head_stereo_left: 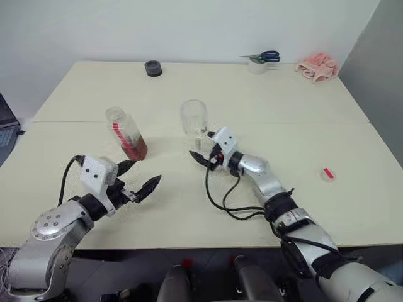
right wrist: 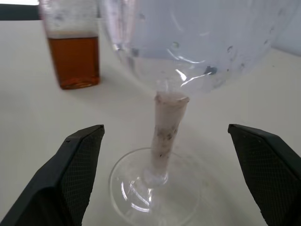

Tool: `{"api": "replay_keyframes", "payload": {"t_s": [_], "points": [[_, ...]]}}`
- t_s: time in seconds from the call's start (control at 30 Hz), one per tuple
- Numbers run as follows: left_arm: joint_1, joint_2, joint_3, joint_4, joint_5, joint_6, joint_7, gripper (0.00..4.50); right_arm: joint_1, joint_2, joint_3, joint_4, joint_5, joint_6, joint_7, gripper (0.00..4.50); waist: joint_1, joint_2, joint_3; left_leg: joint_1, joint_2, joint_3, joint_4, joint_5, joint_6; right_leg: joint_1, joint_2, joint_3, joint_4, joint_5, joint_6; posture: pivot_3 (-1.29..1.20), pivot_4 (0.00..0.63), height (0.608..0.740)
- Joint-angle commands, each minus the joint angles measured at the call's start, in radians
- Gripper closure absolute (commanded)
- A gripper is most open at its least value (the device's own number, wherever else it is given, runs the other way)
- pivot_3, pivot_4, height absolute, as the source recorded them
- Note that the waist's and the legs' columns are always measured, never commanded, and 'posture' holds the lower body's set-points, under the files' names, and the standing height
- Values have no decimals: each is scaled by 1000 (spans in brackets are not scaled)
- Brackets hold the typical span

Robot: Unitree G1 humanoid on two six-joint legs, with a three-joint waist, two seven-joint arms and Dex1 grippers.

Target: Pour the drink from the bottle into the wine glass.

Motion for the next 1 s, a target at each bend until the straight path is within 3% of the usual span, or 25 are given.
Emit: {"api": "replay_keyframes", "payload": {"t_s": [0.03, 0.2, 0.33, 0.63, 1.0], "points": [[38, -28, 91, 44, -2, -76, 14, 0, 55, -155, -15, -311, 75, 222, 163, 16, 1, 0, 0, 0, 0, 0, 0, 0, 0, 0, 0, 0, 0, 0, 0, 0, 150, 740], [2, -23, 105, 105, 25, -137, 31, 0, 9, -385, -76, -504, 202, 463, 341, 16, 2, 0, 0, 2, 0, 0, 0, 0, 0, 1, 1, 0, 1, -3, 5, 0, 150, 740], [-77, -26, 98, 136, 31, -132, 79, 0, -141, -469, -125, -544, 290, 573, 409, 16, -3, 0, 0, 2, 1, 1, 0, 0, 0, 0, 2, 1, 1, -3, 5, 0, 150, 740], [-189, -3, 63, 118, 46, -73, 147, 0, -390, -479, -124, -621, 438, 816, 450, 16, -1, 0, 0, 0, -1, 0, 0, 0, 0, 0, 0, 0, 0, -1, 2, 0, 150, 740], [-312, 10, -4, 219, 95, -70, 169, 0, -417, -450, -103, -608, 461, 836, 436, 16, -1, 0, 0, 0, 0, 0, 1, 0, 0, 0, 0, -1, 0, 0, 1, 0, 150, 740]]}}
